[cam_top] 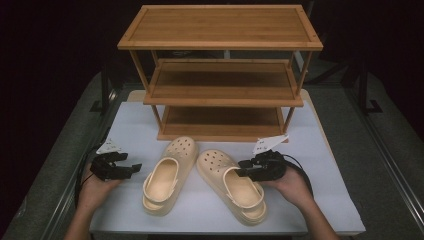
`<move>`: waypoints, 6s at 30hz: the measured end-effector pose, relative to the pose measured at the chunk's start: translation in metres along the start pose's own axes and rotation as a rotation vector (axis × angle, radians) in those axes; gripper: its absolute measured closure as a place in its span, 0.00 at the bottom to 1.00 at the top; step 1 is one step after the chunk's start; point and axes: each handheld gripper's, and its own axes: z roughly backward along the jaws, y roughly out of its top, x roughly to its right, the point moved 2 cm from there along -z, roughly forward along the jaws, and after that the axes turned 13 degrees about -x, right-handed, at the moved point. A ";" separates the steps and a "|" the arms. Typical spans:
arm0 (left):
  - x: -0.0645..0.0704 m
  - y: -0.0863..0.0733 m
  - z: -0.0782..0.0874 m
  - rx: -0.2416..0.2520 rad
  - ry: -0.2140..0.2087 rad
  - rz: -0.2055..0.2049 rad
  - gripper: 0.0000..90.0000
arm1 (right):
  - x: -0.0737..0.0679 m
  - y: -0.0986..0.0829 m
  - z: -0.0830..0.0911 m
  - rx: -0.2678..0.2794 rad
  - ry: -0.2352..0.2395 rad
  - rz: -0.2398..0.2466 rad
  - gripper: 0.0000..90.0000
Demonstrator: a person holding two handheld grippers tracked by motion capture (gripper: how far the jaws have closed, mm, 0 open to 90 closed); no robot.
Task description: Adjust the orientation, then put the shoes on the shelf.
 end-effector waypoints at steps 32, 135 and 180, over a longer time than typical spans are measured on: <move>-0.001 -0.015 -0.021 0.030 0.007 -0.017 0.18 | 0.033 -0.003 0.021 0.033 -0.297 -0.019 0.93; 0.073 0.051 0.021 0.105 0.012 -0.196 0.92 | 0.036 -0.019 0.016 0.079 -0.270 -0.130 0.93; 0.086 0.177 -0.052 0.188 0.160 -0.146 0.93 | 0.112 0.011 0.022 0.109 -0.453 -0.295 0.93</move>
